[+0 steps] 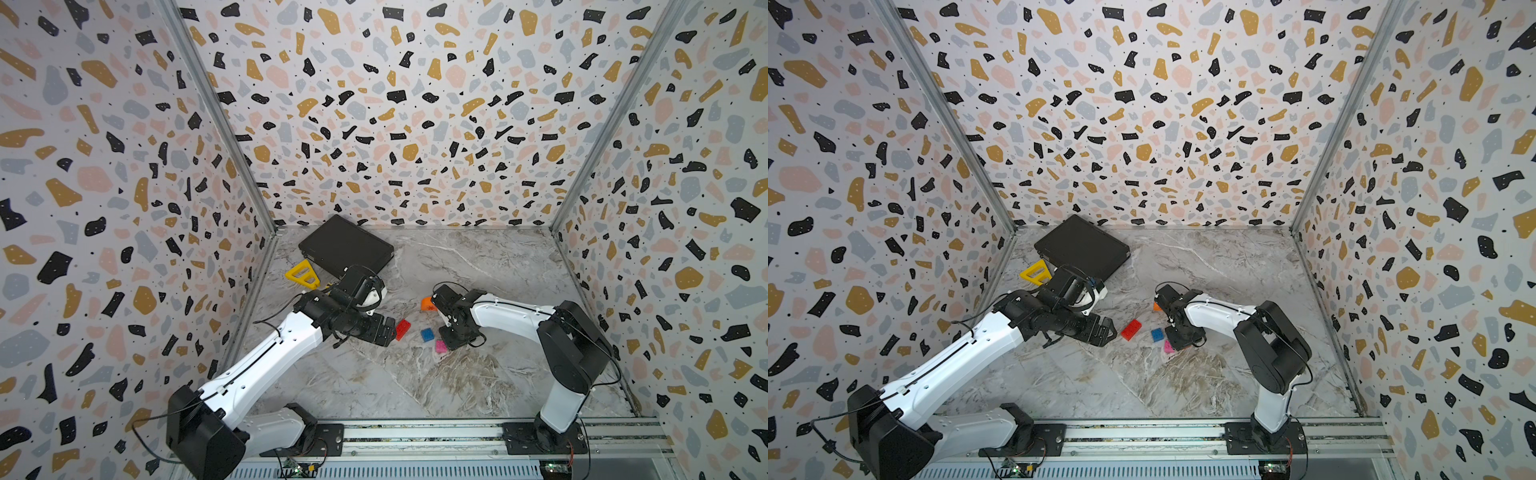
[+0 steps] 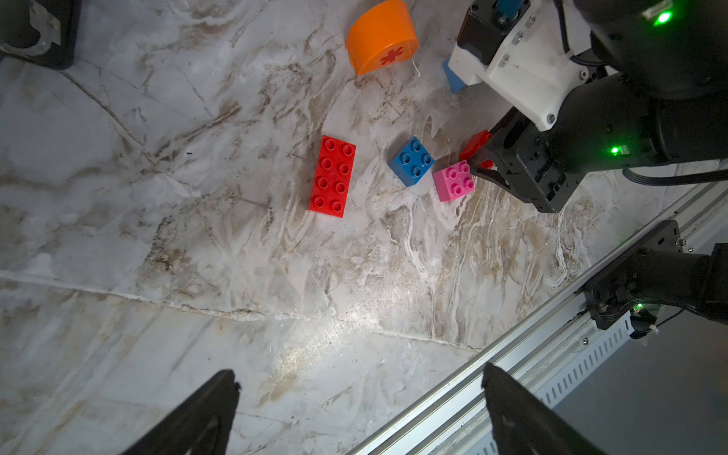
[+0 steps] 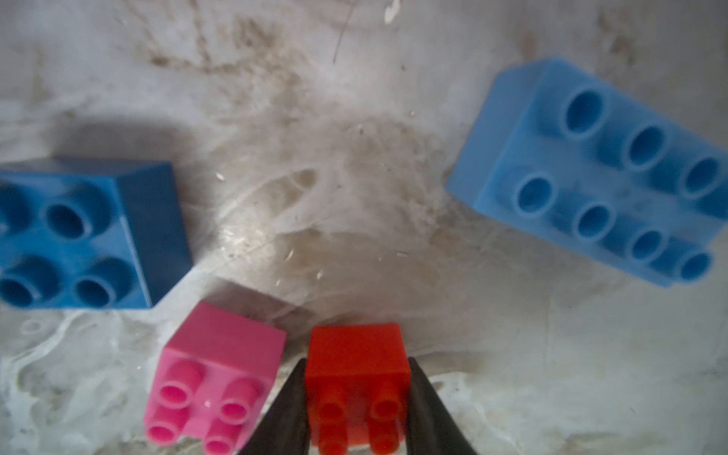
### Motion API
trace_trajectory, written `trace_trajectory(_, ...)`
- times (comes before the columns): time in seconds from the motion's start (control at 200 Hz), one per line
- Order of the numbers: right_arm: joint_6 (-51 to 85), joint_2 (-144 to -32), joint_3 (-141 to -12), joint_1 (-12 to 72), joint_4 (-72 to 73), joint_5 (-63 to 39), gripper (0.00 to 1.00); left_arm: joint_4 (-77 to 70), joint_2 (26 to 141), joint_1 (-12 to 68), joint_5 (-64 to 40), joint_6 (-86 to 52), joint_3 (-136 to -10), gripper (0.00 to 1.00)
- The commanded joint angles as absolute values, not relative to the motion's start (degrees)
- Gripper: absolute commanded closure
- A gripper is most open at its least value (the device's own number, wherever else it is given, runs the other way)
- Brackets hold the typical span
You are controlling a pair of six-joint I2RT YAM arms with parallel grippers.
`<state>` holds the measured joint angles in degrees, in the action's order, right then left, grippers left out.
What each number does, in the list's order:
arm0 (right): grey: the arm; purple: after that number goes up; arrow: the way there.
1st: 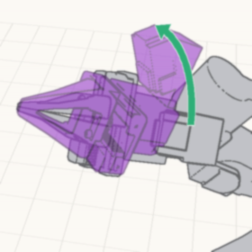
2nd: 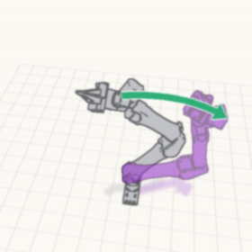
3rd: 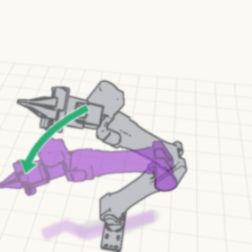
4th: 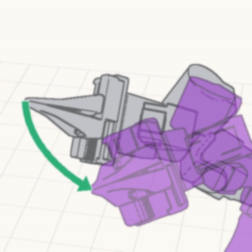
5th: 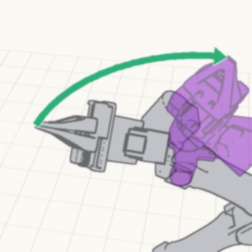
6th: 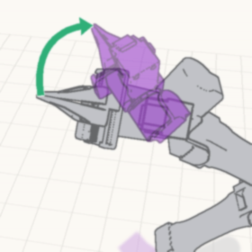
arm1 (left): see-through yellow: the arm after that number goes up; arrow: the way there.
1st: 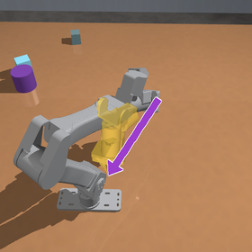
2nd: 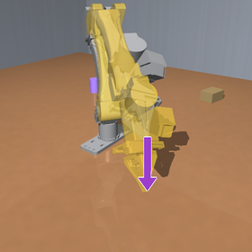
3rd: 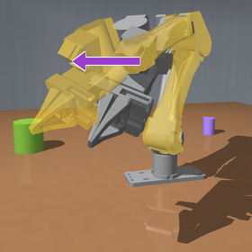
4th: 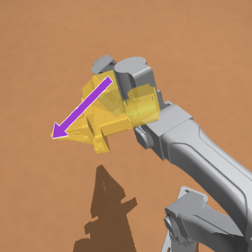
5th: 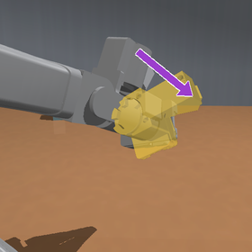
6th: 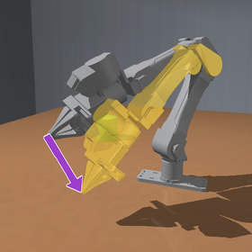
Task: Assemble an ice cream with lego
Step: Pick up the lego brick from the center of the board.
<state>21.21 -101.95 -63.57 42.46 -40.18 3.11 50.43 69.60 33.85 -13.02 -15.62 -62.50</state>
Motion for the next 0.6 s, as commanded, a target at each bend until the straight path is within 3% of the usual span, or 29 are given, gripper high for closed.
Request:
trace_trajectory(0.0,21.7,-102.0,-63.9,43.0,-41.1,3.8,0.66,49.7,69.1,33.7,-13.3,-14.7,-62.0,0.02)
trace_trajectory(0.27,22.1,-99.3,-64.3,43.1,-42.3,5.1,0.75,49.8,68.9,33.7,-13.2,-14.7,-62.0,0.02)
trace_trajectory(0.596,30.5,-89.5,-62.6,45.0,-45.5,4.7,0.76,53.2,67.6,33.3,-13.1,-12.9,-64.2,0.01)
